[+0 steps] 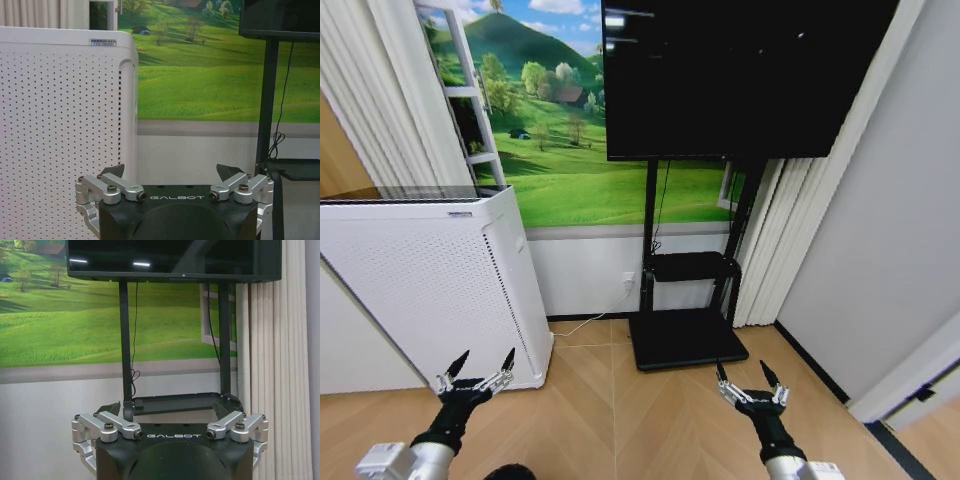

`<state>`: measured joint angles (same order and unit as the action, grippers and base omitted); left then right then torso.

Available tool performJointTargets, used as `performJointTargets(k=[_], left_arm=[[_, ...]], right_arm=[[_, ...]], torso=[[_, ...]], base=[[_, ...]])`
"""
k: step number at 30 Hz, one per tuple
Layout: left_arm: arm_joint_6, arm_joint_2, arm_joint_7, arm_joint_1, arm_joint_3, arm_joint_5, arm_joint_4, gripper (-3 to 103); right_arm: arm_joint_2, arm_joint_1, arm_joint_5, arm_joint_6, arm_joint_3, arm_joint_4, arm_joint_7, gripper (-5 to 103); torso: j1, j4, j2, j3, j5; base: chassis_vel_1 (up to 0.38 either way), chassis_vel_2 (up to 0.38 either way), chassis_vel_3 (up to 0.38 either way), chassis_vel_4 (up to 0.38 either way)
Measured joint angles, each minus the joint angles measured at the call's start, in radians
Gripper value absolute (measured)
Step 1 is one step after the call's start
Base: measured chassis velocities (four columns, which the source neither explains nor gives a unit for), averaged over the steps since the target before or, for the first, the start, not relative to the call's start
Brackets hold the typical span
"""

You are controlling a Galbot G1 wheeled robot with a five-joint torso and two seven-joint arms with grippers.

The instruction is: Pick up the trash bin and place the garbage on the floor into it.

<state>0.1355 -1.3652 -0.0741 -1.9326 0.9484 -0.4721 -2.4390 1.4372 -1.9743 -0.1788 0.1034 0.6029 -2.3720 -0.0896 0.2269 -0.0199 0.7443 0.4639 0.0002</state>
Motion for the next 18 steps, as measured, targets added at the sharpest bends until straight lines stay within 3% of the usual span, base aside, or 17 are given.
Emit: performJointTargets(k=[18], left_arm=[[0.0,0.0,0.0,0.0,0.0,0.0,0.0,100]], right_arm=[[0.0,0.0,0.0,0.0,0.0,0.0,0.0,100]], torso=[[0.0,-0.0001,-0.001,-0.001,0.0]], base=[[0.018,0.022,-0.021,-0.02]])
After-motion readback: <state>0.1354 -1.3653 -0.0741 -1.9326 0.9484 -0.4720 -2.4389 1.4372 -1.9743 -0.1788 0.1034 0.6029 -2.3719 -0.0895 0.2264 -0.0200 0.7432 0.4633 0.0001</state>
